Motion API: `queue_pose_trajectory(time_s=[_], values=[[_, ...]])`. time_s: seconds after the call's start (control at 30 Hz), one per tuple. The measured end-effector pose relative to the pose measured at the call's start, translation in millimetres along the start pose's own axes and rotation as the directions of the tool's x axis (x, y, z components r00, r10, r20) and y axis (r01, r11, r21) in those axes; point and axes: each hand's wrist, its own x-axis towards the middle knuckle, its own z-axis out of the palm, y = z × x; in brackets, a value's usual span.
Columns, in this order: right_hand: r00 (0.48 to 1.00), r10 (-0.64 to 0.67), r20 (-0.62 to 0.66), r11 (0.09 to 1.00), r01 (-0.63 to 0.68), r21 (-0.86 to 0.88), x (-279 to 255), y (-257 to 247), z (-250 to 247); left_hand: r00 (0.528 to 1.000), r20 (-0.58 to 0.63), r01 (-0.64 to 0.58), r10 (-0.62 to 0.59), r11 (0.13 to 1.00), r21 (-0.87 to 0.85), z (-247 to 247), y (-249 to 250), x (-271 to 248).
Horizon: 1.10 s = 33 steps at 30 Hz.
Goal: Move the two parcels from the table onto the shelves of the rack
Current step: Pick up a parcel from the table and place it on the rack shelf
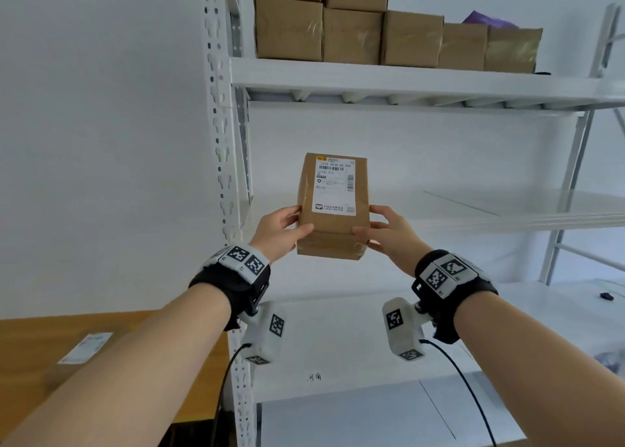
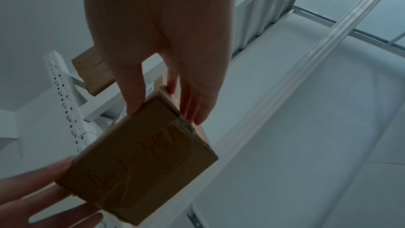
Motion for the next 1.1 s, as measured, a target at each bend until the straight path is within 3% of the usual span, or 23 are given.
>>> queue_pose_trajectory(time_s=[0.33, 0.53, 0.77, 1.1], values=[[0.999, 0.019, 0.048, 1.0, -0.02, 0.024, 118.3, -24.9, -13.6, 0.997, -0.009, 0.083, -0.083, 0.996, -0.012, 3.5, 8.4, 126.1], [0.996, 0.056, 0.07, 0.998, -0.054, -0.028, 193.4, -20.8, -11.3, 0.979, -0.011, 0.203, -0.203, 0.978, -0.045, 2.7, -0.8, 189.8], [0.981, 0.157, 0.111, 0.987, -0.159, 0.008, 243.2, -3.8, -4.8, 0.96, -0.03, 0.277, -0.279, 0.959, -0.059, 0.0, -17.1, 226.8], [0.957, 0.256, 0.139, 0.966, -0.257, -0.015, 260.0, 8.5, 4.5, 0.935, -0.011, 0.354, -0.355, 0.934, -0.051, 1.4, -32.4, 240.5]])
